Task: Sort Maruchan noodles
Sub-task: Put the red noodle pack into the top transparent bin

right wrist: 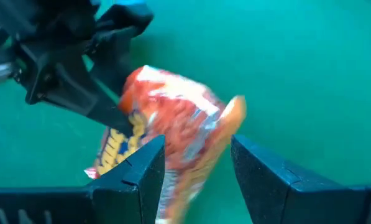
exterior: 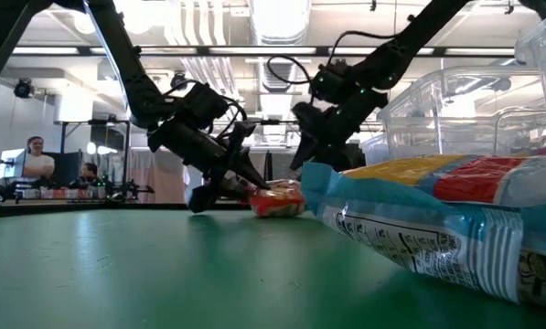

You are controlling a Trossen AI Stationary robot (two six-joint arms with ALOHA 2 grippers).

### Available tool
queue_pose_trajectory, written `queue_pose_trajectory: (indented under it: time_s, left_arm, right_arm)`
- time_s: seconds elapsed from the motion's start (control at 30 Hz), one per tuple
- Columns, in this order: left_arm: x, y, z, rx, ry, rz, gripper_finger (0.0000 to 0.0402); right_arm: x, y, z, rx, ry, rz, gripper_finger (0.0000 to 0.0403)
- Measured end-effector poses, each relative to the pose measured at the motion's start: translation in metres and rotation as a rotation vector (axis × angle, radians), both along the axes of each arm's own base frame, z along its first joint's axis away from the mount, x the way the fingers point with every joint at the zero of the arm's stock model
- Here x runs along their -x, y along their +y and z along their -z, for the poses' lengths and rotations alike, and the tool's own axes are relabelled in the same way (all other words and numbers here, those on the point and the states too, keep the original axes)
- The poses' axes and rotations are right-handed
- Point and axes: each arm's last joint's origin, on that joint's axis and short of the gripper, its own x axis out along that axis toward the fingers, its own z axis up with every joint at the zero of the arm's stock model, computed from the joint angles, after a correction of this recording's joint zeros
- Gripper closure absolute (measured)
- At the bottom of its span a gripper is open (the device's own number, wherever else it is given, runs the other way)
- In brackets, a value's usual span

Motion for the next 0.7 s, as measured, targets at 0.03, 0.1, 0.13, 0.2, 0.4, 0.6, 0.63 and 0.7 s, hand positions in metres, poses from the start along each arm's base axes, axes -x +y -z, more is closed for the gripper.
queue_pose_trajectory:
  time_s: [0.03, 0.1, 0.13, 0.2, 0.4, 0.6, 0.63, 0.7]
  left_arm:
    - [0.000, 0.000, 0.000, -0.008, -0.002, 0.012, 0.0313]
    - [0.001, 0.001, 0.000, -0.029, -0.004, 0.035, 0.0325]
    - [0.002, 0.002, 0.000, -0.040, -0.006, 0.047, 0.0330]
    - [0.003, 0.004, 0.000, -0.059, -0.009, 0.061, 0.0340]
    - [0.006, 0.010, -0.001, -0.080, -0.018, 0.065, 0.0366]
    - [0.006, 0.008, -0.002, -0.088, -0.045, 0.137, 0.0395]
    - [0.006, 0.008, -0.002, -0.089, -0.047, 0.144, 0.0396]
    - [0.006, 0.008, -0.002, -0.098, -0.048, 0.152, 0.0399]
  right_arm:
    - [0.003, -0.001, -0.004, 0.002, -0.001, 0.007, 0.0232]
    - [0.007, -0.004, -0.014, 0.013, -0.014, 0.019, 0.0232]
    - [0.008, -0.004, -0.018, 0.019, -0.023, 0.022, 0.0232]
    - [0.011, -0.005, -0.026, 0.033, -0.033, 0.034, 0.0232]
    - [0.015, -0.003, -0.025, -0.044, 0.023, 0.068, 0.0227]
    - [0.016, -0.002, -0.011, -0.158, 0.065, 0.019, 0.0191]
    - [0.016, -0.002, -0.008, -0.167, 0.070, 0.018, 0.0185]
    - [0.014, -0.003, -0.002, -0.179, 0.081, 0.014, 0.0174]
